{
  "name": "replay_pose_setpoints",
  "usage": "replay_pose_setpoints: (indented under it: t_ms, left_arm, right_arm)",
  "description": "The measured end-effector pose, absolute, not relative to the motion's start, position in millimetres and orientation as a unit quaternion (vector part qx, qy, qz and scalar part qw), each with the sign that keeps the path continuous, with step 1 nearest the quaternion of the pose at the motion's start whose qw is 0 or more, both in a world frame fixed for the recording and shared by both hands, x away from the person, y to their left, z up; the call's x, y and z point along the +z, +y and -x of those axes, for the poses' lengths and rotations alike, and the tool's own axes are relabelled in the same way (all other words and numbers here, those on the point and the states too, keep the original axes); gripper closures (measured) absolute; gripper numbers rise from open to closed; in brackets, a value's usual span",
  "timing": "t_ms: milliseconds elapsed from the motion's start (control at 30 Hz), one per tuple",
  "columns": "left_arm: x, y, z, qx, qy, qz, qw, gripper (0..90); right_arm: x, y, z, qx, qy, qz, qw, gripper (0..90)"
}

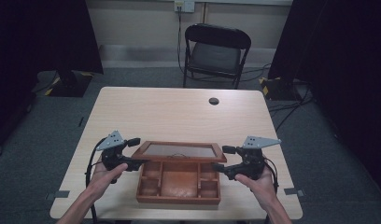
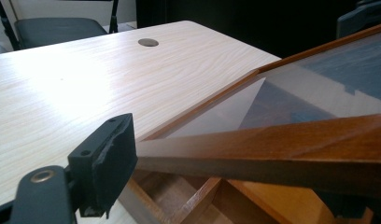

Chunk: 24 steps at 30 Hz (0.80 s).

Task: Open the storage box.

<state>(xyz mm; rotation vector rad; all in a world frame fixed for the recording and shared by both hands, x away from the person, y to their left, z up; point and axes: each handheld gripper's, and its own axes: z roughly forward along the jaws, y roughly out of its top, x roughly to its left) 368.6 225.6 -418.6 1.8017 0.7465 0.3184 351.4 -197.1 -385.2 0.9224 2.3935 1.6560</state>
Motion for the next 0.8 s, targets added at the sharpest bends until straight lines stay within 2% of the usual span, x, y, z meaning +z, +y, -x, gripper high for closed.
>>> replay_pose_setpoints:
  t_ms: [300, 367, 433, 567, 800]
  left_arm:
    - [-415, 225, -373, 0.125, 0.318, -0.755, 0.560, 20.4]
    - [-416, 225, -374, 0.124, 0.317, -0.756, 0.559, 20.8]
    - [-416, 225, -375, 0.127, 0.318, -0.755, 0.560, 23.3]
    - [-412, 223, -378, 0.131, 0.314, -0.760, 0.554, 23.8]
    - [-409, 225, -385, 0.131, 0.318, -0.752, 0.562, 26.6]
  right_arm:
    - [-393, -196, -372, 0.533, 0.781, -0.320, 0.053, 15.0]
    - [-395, -196, -376, 0.539, 0.778, -0.319, 0.053, 20.7]
    - [-396, -195, -379, 0.544, 0.778, -0.310, 0.051, 30.3]
    - [-397, -192, -383, 0.544, 0.780, -0.302, 0.060, 37.1]
    - [-397, -192, -393, 0.547, 0.775, -0.312, 0.061, 40.2]
